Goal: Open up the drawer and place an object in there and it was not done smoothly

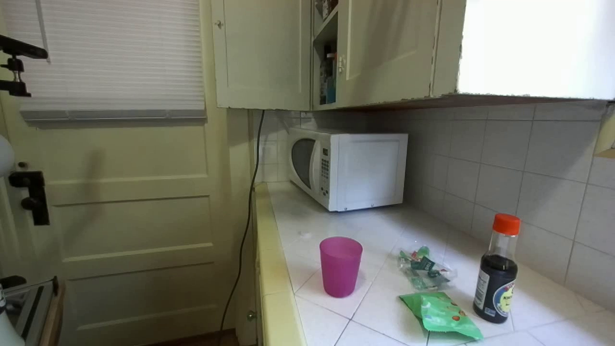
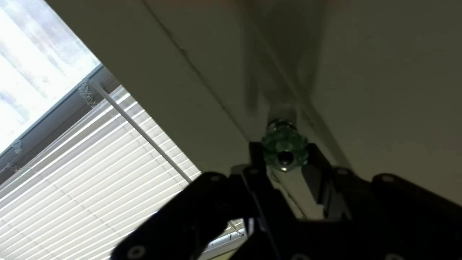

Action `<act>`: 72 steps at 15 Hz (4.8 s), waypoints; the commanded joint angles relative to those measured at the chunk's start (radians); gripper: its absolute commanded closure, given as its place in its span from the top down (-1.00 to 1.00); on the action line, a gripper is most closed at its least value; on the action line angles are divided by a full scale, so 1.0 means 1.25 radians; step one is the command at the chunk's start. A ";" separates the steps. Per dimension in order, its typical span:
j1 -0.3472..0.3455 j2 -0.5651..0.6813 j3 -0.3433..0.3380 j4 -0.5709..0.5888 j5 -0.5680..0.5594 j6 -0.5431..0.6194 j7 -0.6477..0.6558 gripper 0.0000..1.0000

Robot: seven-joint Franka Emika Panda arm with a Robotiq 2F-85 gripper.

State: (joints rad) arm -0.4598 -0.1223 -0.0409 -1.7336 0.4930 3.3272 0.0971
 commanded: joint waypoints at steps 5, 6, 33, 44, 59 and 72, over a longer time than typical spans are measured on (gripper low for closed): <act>0.132 -0.143 -0.079 -0.113 -0.028 -0.053 -0.031 -0.84; 0.164 -0.175 -0.111 -0.141 -0.027 -0.066 -0.040 -0.84; 0.665 -0.646 -0.568 -0.096 -0.090 -0.755 -0.536 1.00; 0.589 -0.582 -0.499 -0.121 -0.072 -0.709 -0.407 1.00; 0.599 -0.410 -0.529 0.009 -0.063 -0.709 -0.413 1.00; 0.761 -0.354 -0.627 0.084 0.024 -0.708 -0.534 1.00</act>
State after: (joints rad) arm 0.4588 -0.5913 -0.7971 -1.6740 0.4992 2.4674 -0.5329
